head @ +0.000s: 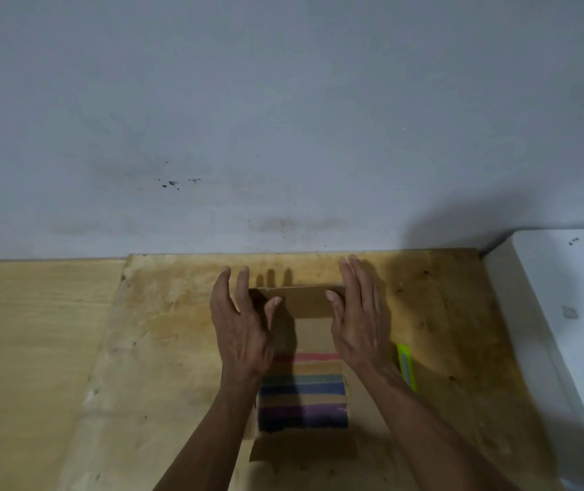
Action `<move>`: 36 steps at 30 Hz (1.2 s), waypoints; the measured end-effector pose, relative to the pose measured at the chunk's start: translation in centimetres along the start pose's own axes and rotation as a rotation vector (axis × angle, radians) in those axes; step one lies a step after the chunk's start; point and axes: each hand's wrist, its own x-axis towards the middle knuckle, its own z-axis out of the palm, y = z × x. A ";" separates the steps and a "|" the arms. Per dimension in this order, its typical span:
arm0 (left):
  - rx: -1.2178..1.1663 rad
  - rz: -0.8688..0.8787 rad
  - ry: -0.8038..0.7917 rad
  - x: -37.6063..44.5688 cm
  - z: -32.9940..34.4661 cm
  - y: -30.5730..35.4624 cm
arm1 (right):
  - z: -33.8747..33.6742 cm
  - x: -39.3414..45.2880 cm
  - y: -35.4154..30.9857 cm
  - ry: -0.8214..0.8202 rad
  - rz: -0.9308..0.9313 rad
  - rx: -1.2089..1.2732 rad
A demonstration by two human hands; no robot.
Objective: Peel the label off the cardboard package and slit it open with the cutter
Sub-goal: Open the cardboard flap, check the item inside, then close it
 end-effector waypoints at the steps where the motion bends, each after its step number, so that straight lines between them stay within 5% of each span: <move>1: 0.018 0.018 -0.002 0.2 0.2 -0.3 | 0.1 0.3 0.2 0.001 -0.017 -0.011; 8: 0.308 0.138 -0.106 1.8 1.7 -3.0 | 1.6 2.3 2.5 0.048 -0.086 -0.288; 14: 0.516 0.174 -0.331 1.5 1.8 -2.0 | 1.6 1.5 3.0 -0.187 -0.077 -0.518; 22: 0.532 0.104 -0.611 -1.1 3.2 -1.6 | 4.6 -0.9 1.2 -0.450 0.082 -0.480; 28: 0.408 0.000 -0.641 -2.7 4.2 -4.2 | 6.2 -3.0 3.5 -0.504 0.126 -0.410; 36: 0.331 0.134 -0.531 -4.3 3.7 -4.3 | 7.0 -3.5 3.8 -0.462 0.123 -0.404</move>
